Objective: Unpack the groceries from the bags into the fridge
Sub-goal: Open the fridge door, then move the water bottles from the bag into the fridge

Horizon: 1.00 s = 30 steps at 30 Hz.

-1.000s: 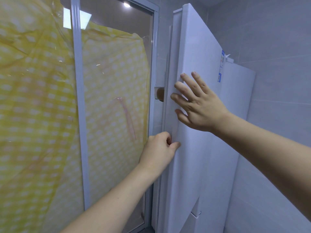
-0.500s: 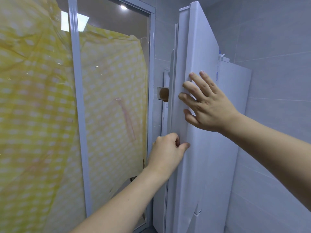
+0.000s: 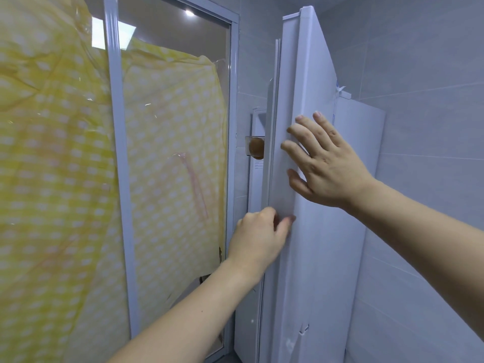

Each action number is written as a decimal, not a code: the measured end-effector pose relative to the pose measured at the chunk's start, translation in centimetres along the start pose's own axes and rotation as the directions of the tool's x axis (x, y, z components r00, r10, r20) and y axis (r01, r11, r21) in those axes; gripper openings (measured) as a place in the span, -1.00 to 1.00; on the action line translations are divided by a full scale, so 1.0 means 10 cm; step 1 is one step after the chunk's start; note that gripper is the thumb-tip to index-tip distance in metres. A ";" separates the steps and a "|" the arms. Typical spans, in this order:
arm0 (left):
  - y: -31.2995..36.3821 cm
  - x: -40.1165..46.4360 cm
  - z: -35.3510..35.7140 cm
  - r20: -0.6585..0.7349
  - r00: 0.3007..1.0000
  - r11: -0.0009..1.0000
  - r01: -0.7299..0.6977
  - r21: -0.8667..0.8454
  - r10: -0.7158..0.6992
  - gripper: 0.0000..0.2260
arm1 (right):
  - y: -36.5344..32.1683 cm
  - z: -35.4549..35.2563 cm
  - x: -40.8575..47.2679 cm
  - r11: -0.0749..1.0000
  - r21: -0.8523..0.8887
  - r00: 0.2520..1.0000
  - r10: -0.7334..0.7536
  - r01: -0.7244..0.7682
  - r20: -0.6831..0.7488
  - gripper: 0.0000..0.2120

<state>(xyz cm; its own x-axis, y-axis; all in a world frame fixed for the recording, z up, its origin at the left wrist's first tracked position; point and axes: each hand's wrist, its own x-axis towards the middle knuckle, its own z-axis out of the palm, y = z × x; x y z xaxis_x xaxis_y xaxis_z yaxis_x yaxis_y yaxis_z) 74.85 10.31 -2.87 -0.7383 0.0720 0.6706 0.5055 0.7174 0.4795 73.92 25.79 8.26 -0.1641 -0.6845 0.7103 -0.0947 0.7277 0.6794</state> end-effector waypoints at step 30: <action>-2.70 -0.58 -3.10 -0.225 0.960 0.515 0.280 0.811 -0.167 -0.33 | -3.00 0.27 2.06 0.681 0.693 0.898 -0.119 -0.236 0.423 -0.37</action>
<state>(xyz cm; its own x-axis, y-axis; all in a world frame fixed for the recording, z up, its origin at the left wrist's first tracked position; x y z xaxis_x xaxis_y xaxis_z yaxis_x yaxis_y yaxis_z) 79.35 -30.98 -2.13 -0.6927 -0.2067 0.6909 -0.3083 0.9510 -0.0246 70.69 -9.97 2.00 -0.5510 -0.6832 0.4792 -0.7067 0.6874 0.1674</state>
